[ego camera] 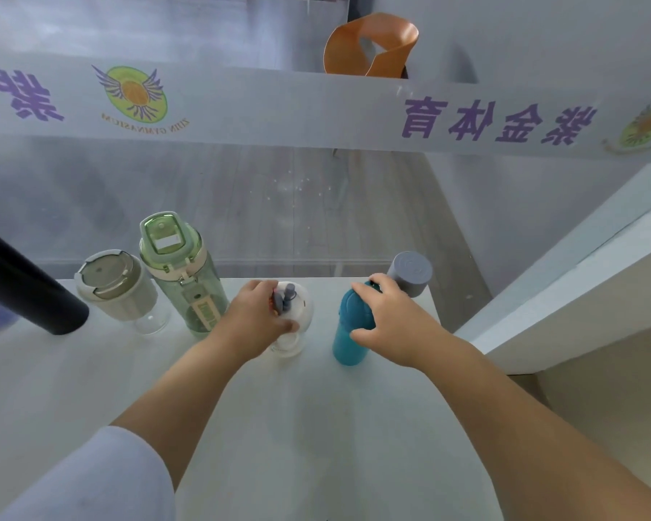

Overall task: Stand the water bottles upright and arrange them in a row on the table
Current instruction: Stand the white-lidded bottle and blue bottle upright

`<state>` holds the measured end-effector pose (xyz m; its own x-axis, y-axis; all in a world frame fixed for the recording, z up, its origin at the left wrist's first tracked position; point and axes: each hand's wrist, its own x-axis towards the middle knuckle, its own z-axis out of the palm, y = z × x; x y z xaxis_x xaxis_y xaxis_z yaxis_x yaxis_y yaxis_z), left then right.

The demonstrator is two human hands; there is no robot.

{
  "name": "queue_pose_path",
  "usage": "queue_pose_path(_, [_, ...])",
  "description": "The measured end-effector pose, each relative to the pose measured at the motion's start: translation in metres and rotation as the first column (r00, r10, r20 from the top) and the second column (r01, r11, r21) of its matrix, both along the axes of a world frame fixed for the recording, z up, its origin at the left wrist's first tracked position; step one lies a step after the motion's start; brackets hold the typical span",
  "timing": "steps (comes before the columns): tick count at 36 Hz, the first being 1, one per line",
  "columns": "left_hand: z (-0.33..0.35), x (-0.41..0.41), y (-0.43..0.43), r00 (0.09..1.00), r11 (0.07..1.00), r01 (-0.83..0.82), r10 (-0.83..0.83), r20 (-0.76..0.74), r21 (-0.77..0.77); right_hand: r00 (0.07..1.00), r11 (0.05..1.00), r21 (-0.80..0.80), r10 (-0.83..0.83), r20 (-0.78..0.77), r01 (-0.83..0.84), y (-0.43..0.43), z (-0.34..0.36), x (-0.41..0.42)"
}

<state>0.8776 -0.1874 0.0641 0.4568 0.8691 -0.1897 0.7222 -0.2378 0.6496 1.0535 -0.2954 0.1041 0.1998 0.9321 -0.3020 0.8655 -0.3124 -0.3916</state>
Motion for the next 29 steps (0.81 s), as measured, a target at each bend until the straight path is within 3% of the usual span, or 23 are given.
queue_pose_path(29, [-0.003,0.006,0.02,0.999,1.0,-0.028,0.028,0.033,0.007,0.999,0.998,-0.054,-0.036,0.023,0.037,0.042,-0.002,-0.008])
